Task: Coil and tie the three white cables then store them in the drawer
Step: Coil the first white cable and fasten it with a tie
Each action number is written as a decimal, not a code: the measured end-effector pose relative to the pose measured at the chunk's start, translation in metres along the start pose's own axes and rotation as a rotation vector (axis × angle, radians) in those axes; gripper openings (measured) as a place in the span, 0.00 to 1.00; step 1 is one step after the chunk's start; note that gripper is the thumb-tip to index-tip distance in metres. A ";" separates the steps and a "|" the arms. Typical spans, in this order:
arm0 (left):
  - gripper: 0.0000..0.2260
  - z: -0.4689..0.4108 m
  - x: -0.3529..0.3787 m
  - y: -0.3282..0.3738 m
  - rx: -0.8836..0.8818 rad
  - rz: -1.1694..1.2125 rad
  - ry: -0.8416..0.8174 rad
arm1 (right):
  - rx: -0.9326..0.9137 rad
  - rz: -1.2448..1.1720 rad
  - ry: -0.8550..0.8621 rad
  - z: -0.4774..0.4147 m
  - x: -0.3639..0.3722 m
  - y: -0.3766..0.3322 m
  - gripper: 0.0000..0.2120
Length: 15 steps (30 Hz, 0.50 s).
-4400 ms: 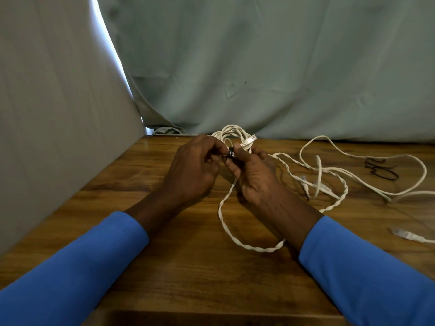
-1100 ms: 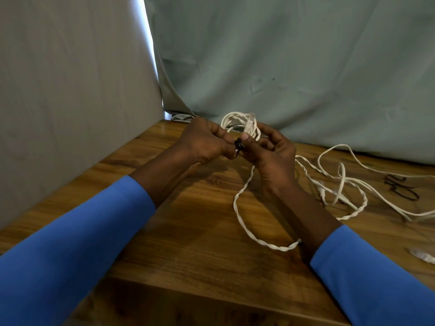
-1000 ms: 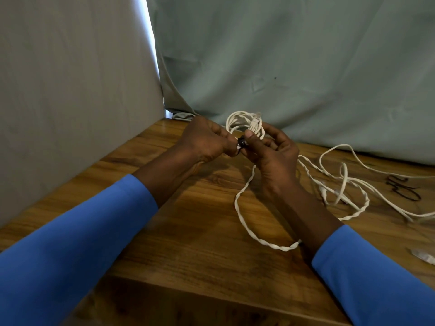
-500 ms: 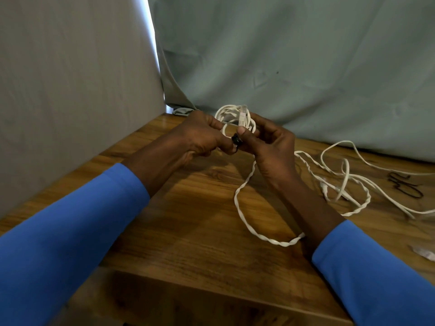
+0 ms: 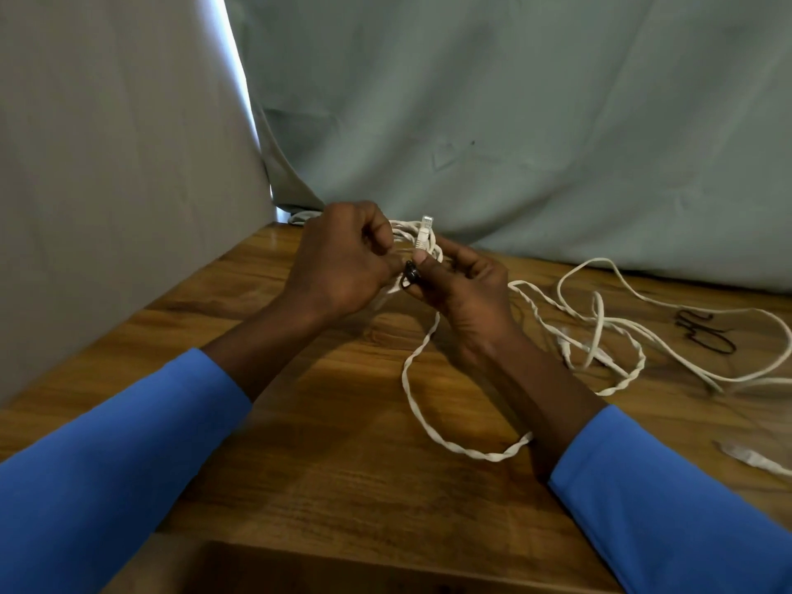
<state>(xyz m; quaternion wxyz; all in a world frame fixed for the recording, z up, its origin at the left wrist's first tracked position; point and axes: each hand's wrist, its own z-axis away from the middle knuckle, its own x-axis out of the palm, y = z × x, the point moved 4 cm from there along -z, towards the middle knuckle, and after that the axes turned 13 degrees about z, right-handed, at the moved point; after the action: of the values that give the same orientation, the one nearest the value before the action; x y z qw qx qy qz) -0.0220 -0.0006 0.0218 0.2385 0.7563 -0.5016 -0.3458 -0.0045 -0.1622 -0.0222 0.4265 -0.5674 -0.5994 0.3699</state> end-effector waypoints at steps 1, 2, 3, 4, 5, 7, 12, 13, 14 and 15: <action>0.15 -0.001 0.000 0.000 0.018 0.002 -0.009 | 0.042 -0.045 0.007 0.001 0.001 0.002 0.15; 0.13 -0.002 -0.001 -0.003 0.024 0.011 -0.015 | 0.072 -0.074 0.009 0.002 0.002 0.003 0.15; 0.12 -0.003 -0.001 -0.005 0.026 0.028 -0.015 | 0.096 -0.099 0.009 0.003 0.004 0.004 0.15; 0.09 -0.003 -0.001 -0.007 0.029 0.060 -0.010 | 0.114 -0.125 0.009 0.003 0.005 0.004 0.14; 0.07 -0.005 -0.002 -0.008 0.030 0.112 -0.007 | 0.131 -0.153 0.008 0.004 0.006 0.003 0.13; 0.07 -0.006 -0.003 -0.005 0.037 0.211 -0.044 | 0.158 -0.192 0.000 0.004 0.008 0.003 0.12; 0.20 -0.006 -0.001 0.000 0.193 0.007 -0.295 | 0.195 -0.232 0.029 0.003 0.004 0.004 0.07; 0.19 -0.007 0.000 -0.002 0.213 -0.029 -0.297 | 0.202 -0.242 0.036 0.003 0.003 0.003 0.06; 0.18 -0.007 0.000 -0.005 0.223 -0.045 -0.290 | 0.207 -0.254 0.035 0.003 0.002 0.003 0.07; 0.17 -0.008 0.000 -0.006 0.221 -0.041 -0.283 | 0.213 -0.264 0.027 0.003 0.003 0.003 0.09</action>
<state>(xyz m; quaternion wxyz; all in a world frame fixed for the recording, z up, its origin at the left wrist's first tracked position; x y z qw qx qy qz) -0.0122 0.0022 0.0224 0.0736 0.7318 -0.5495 -0.3962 -0.0062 -0.1589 -0.0258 0.5370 -0.4402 -0.6205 0.3645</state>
